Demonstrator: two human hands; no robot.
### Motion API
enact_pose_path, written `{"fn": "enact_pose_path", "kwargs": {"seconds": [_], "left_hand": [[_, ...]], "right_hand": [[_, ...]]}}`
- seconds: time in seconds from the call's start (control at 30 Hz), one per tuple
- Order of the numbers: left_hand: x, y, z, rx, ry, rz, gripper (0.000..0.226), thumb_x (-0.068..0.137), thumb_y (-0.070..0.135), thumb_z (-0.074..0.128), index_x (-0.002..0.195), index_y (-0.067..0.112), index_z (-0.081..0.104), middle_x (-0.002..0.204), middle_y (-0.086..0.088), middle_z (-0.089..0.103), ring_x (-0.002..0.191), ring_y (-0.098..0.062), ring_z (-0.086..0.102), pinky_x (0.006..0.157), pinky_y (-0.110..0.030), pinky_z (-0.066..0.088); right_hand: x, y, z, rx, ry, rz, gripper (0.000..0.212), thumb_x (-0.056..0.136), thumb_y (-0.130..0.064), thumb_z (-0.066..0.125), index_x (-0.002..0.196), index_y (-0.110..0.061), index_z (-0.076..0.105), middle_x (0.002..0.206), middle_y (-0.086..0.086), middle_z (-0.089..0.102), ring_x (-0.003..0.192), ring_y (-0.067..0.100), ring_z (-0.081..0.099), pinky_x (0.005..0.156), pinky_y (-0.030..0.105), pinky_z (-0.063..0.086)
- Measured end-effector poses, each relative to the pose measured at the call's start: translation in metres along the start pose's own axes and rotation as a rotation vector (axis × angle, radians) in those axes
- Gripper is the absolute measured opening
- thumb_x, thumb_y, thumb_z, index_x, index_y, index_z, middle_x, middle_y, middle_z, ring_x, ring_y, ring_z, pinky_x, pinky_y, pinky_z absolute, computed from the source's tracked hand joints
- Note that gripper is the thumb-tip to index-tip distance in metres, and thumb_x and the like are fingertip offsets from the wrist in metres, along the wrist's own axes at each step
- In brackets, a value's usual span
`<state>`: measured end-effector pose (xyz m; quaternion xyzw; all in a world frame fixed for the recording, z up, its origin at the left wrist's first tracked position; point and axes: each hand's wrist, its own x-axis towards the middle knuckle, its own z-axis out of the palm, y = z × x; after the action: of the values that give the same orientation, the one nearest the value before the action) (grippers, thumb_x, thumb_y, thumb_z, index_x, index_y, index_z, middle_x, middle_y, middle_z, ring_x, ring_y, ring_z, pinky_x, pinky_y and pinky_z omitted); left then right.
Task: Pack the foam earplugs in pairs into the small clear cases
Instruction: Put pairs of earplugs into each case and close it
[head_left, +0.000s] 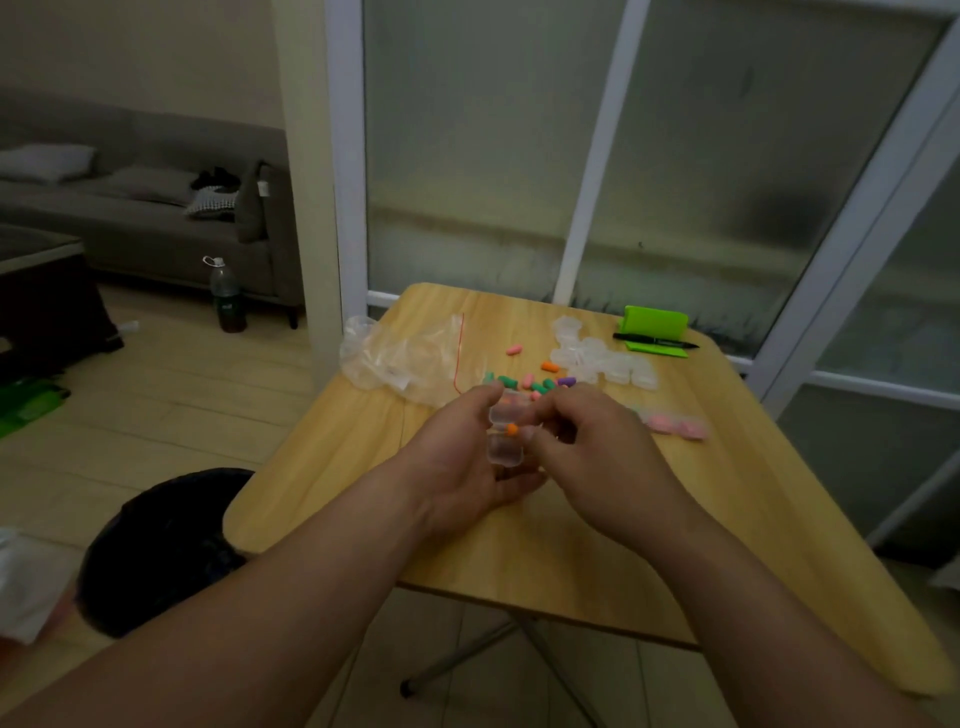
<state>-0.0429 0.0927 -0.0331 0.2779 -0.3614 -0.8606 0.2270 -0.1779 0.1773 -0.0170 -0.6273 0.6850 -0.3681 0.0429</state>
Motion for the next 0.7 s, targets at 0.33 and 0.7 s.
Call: {"fn": "enact_pose_path", "kwargs": {"seconds": [0.33, 0.7], "left_hand": [[0.002, 0.003, -0.005, -0.015, 0.024, 0.009, 0.060, 0.107, 0.052, 0.038, 0.142, 0.010, 0.063, 0.130, -0.022, 0.064, 0.102, -0.024, 0.066, 0.098, -0.040, 0.052], [-0.005, 0.011, -0.018, -0.052, 0.028, -0.019, 0.057, 0.107, 0.052, 0.038, 0.134, 0.010, 0.066, 0.150, -0.026, 0.053, 0.146, -0.038, 0.046, 0.125, -0.053, 0.028]], "right_hand": [[-0.001, -0.001, 0.018, -0.088, -0.048, -0.042, 0.005, 0.093, -0.029, 0.075, 0.094, -0.031, 0.072, 0.090, -0.014, 0.055, 0.083, 0.003, 0.053, 0.069, 0.027, 0.041], [0.000, -0.011, 0.028, -0.096, -0.082, -0.078, 0.007, 0.092, -0.028, 0.073, 0.094, -0.033, 0.070, 0.094, -0.010, 0.055, 0.085, 0.006, 0.054, 0.070, 0.027, 0.045]]}}
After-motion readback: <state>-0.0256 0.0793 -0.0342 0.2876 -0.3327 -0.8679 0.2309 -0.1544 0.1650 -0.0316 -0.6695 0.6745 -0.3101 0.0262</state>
